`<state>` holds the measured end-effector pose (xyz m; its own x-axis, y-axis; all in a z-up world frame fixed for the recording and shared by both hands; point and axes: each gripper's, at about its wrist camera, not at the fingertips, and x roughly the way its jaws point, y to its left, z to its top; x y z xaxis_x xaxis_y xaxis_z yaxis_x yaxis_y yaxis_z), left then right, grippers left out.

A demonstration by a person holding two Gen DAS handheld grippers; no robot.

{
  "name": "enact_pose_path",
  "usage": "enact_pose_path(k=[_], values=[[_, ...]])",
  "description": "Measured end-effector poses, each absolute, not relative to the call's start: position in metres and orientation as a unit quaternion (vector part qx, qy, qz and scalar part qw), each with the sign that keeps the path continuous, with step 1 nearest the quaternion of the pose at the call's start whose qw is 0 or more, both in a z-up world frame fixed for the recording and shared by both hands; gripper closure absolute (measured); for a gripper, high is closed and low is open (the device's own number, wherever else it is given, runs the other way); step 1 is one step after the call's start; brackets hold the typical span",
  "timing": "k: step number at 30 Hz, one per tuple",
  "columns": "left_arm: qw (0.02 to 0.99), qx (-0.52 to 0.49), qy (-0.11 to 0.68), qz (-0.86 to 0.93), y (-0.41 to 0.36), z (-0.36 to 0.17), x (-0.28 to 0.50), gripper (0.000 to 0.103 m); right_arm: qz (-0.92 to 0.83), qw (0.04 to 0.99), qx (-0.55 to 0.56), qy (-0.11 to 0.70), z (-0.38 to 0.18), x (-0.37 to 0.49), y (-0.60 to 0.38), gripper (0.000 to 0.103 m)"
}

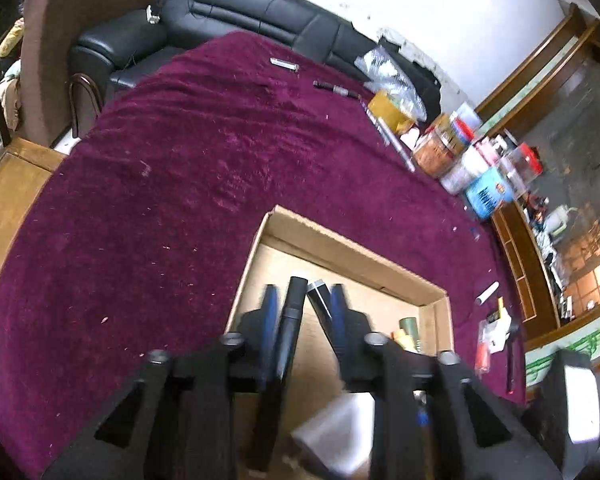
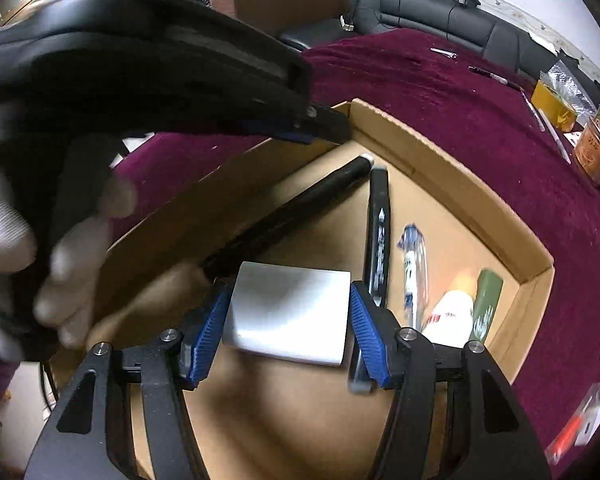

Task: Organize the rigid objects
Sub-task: 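Lower the white box into the tray and open the right tool, then withdraw both tools from the tray back over the table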

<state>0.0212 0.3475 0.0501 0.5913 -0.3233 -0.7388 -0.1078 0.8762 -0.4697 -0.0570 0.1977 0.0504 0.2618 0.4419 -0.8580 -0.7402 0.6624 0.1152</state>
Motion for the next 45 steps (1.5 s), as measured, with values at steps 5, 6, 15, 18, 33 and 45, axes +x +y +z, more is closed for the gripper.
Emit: enact_pose_path(k=[5, 6, 15, 18, 33, 45], values=[[0.879, -0.226, 0.415, -0.058, 0.350, 0.076, -0.008, 0.064, 0.377, 0.776, -0.176, 0.475, 0.052, -0.049, 0.209, 0.043], [0.882, -0.227, 0.409, -0.054, 0.351, 0.080, -0.013, 0.056, 0.375, 0.777, -0.180, 0.471, 0.053, -0.048, 0.211, 0.043], [0.907, -0.173, 0.383, -0.001, 0.345, 0.101, -0.054, 0.042, 0.347, 0.831, -0.115, 0.419, 0.107, -0.049, 0.168, 0.039], [0.909, -0.090, 0.406, -0.032, 0.314, 0.090, -0.055, 0.042, 0.322, 0.851, -0.080, 0.406, 0.123, -0.053, 0.128, 0.032], [0.857, 0.108, 0.504, -0.004, 0.244, 0.031, 0.004, 0.043, 0.220, 0.879, 0.048, 0.420, 0.127, -0.066, -0.032, 0.032], [0.922, -0.082, 0.365, -0.100, 0.198, 0.141, -0.069, 0.013, 0.035, 0.962, 0.060, 0.263, 0.160, -0.091, -0.152, 0.010]])
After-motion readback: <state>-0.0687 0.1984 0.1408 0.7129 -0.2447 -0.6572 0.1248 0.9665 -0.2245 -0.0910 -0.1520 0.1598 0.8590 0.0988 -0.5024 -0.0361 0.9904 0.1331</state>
